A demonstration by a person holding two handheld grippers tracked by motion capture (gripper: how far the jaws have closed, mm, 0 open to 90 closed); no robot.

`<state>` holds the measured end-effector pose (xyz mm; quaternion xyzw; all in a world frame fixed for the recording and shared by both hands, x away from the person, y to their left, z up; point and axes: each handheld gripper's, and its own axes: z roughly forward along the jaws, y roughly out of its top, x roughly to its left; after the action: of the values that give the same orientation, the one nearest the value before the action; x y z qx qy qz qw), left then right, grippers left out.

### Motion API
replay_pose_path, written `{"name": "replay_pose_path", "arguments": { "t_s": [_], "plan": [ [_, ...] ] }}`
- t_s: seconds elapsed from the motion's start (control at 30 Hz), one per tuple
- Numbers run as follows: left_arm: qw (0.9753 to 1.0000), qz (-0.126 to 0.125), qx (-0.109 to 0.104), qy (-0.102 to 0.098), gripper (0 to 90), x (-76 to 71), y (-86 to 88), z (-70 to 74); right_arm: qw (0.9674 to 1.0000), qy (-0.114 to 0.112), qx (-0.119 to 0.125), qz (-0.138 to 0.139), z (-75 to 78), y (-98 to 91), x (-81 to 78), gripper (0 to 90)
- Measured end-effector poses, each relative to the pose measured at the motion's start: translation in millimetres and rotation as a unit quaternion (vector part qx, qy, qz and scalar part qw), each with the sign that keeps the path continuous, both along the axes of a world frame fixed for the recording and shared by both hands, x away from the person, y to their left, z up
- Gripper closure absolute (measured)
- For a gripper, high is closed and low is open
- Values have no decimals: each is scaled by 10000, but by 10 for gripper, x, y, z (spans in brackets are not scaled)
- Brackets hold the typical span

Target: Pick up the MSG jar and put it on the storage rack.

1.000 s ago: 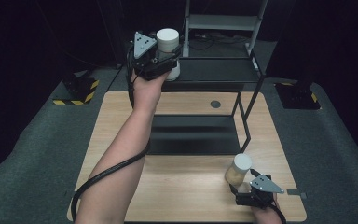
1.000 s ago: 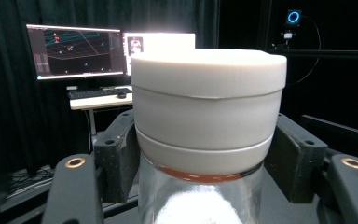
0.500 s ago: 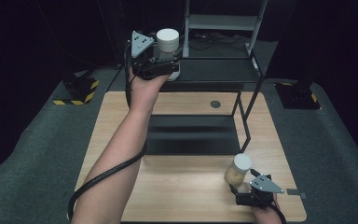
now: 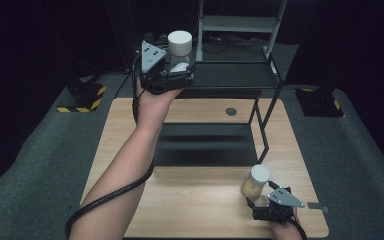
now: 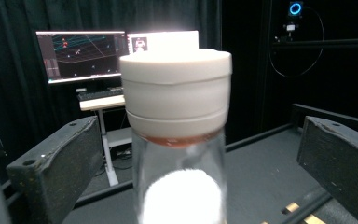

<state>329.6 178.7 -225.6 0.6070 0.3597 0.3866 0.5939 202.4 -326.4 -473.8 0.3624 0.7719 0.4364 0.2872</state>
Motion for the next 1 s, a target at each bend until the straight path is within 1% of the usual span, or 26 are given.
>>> {"name": "replay_pose_path", "arguments": {
  "t_s": [0.1, 0.33, 0.57, 0.77, 0.9, 1.0],
  "plan": [
    [10000, 17, 68, -16, 3, -73, -5, 1, 10000, 0, 5, -1, 0, -2, 0, 0],
    [10000, -7, 55, 49, 3, -219, 36, -40, 10000, 2, -18, 3, 3, 5, 0, 0],
    [9999, -79, 45, 92, 3, -361, 105, -119, 10000, 3, -31, 4, 4, 8, 0, 0],
    [9998, -145, 96, 124, 3, -480, 122, -190, 10000, 2, -36, 4, 5, 9, -1, 0],
    [9998, -125, 95, 134, 3, -546, 139, -238, 10000, -1, -40, 5, 5, 10, -2, 0],
    [9997, -122, 58, 185, 3, -587, 157, -301, 10000, 3, -39, 4, 6, 10, -1, 0]
  ]
}}
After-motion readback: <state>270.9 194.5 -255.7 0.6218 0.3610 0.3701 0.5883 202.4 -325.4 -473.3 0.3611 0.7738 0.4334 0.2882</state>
